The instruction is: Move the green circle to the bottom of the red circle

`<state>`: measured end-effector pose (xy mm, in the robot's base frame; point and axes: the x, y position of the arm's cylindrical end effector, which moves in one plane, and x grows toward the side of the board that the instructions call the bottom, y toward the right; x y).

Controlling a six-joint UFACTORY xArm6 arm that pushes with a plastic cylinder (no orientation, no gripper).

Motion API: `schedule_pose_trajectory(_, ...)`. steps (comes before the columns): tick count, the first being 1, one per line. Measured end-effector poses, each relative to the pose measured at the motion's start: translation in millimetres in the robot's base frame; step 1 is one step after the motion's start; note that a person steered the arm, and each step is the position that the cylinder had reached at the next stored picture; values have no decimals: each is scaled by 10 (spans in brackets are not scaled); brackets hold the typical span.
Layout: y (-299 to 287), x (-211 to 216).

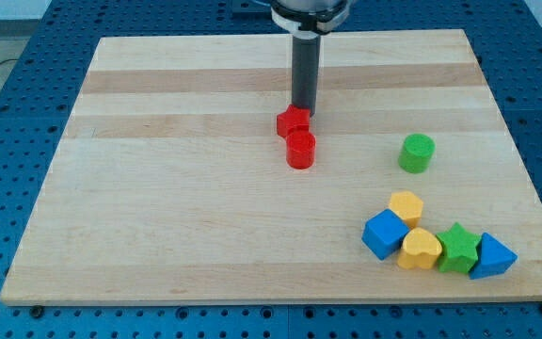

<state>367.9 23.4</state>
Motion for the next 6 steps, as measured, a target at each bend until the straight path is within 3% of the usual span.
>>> schedule_pose_trajectory(2,-1,102)
schedule_pose_trajectory(3,318,-21)
schedule_pose_trajectory(4,1179,-66)
schedule_pose_trajectory(6,2655,568)
